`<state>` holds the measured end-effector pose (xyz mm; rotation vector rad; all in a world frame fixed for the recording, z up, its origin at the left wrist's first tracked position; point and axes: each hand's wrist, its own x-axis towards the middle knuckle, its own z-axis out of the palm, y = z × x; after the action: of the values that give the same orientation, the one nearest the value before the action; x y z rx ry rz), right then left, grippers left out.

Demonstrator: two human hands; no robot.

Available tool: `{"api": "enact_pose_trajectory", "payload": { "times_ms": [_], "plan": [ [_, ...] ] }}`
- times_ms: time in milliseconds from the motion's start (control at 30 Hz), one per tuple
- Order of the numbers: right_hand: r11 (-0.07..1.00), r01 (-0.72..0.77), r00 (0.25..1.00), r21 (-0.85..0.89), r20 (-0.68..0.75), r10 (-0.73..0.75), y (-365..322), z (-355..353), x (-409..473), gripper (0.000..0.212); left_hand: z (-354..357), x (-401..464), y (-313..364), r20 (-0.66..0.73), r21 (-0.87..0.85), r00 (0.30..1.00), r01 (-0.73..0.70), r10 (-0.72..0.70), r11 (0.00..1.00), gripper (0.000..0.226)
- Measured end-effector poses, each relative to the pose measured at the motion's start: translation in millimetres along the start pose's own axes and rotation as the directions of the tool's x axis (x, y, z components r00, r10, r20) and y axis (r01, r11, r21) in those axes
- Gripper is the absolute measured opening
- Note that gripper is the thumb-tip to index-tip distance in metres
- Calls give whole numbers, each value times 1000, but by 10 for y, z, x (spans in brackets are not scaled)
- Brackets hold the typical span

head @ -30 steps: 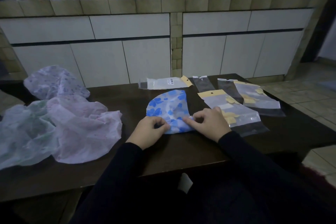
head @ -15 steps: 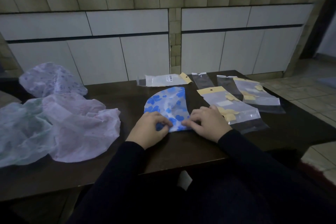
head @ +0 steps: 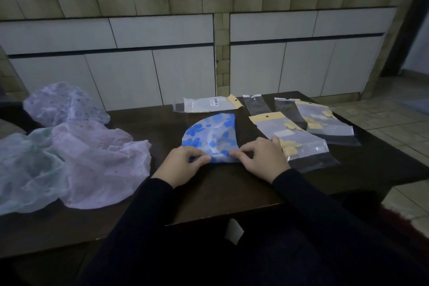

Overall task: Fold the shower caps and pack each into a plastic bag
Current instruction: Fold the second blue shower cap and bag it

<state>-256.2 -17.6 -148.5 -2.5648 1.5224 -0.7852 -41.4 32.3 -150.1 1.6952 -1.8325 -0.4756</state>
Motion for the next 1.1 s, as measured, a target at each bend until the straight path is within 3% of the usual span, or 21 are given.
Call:
{"api": "enact_pose_trajectory", "payload": {
  "times_ms": [233, 500, 633, 733, 767, 933, 1100],
  "plan": [
    [985, -130, 992, 112, 6, 130, 28, 54, 59, 37, -1, 42, 15, -47, -87, 995, 83, -88, 993, 13],
    [978, -208, 977, 11, 41, 208, -47, 86, 128, 32, 70, 114, -4, -149, 69, 989, 33, -23, 997, 10],
    [991, -81, 992, -102, -109, 70, -42, 78, 97, 26, 85, 120, -19, -193, 108, 979, -42, 63, 993, 10],
    [978, 86, 992, -191, -76, -103, -89, 84, 56, 24, 90, 124, -37, -184, 128, 979, -69, 92, 989, 5],
    [974, 107, 992, -198, -46, -119, -103, 72, 45, 25, 91, 125, -46, -179, 125, 980, -63, 85, 990, 2],
    [982, 103, 994, -162, 50, -96, -86, 25, 29, 34, 45, 78, -107, -120, 212, 992, -15, 41, 977, 38],
    [977, 108, 992, -181, 90, -93, -34, 34, -34, 46, 23, 53, -75, -66, 248, 998, 21, -5, 969, 15]
  ]
}}
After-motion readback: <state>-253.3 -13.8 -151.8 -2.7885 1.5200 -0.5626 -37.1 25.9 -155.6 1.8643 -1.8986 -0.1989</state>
